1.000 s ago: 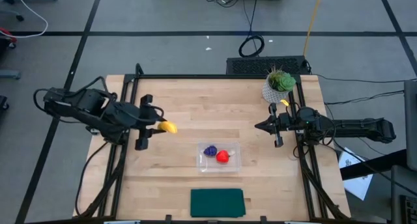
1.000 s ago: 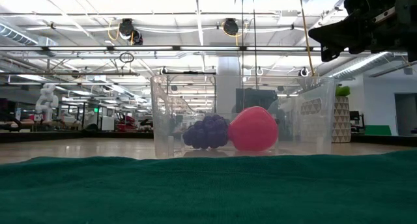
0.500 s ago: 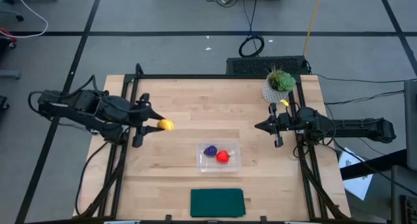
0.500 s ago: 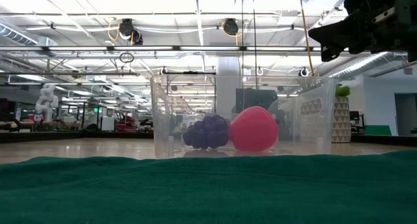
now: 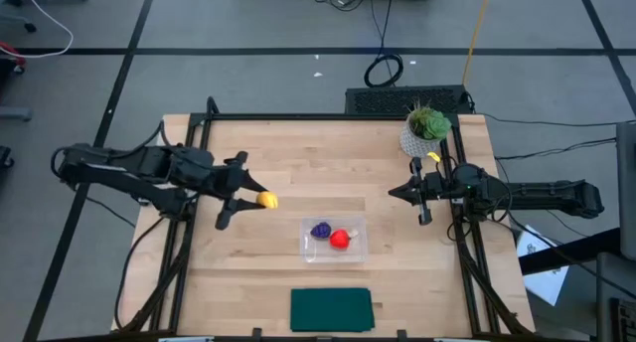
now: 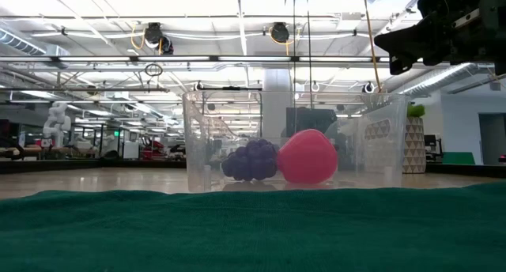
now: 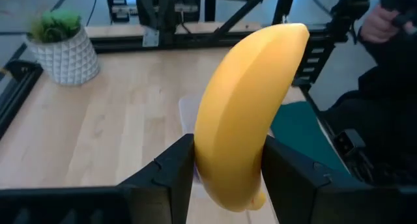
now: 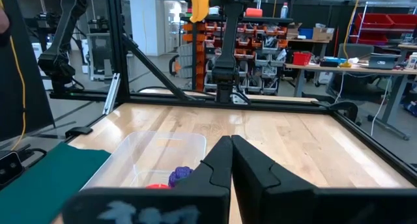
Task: Pick and placing Produce into tupperware
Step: Put the banana into the transparent bin
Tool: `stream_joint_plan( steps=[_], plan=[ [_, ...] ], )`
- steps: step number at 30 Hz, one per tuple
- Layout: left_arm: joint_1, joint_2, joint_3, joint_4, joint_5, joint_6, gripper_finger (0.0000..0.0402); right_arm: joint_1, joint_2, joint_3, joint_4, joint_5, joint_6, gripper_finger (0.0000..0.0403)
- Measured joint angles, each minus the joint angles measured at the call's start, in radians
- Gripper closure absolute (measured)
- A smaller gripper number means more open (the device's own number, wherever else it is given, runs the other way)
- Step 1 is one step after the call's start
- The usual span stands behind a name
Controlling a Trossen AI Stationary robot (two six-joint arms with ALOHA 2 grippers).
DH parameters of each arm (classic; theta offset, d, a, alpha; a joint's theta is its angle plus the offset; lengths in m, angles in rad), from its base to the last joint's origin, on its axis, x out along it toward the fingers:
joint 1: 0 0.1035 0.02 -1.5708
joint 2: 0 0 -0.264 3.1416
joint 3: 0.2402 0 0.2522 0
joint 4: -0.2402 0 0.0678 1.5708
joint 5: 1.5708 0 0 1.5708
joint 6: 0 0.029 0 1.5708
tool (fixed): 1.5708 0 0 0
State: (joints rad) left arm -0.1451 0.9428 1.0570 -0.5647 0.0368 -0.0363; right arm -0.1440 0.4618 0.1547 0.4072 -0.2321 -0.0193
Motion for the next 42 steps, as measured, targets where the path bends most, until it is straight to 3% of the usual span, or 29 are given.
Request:
stream_joint_plan(
  steps=[14,32,42],
  plan=[
    [0.051,0.004,-0.139,0.242,0.099,0.053,0.0238,0.000,0.000,0.000,0.000,0.000,0.000,0.0403],
    [0.089,0.227,-0.182,0.555,0.311,0.106,0.0238,0.000,0.014,0.000,0.008,0.000,0.007,0.0403],
    [0.089,0.316,-0.182,0.679,0.322,0.082,0.0238,0.000,0.015,0.000,0.007,0.000,0.007,0.0403]
  ],
)
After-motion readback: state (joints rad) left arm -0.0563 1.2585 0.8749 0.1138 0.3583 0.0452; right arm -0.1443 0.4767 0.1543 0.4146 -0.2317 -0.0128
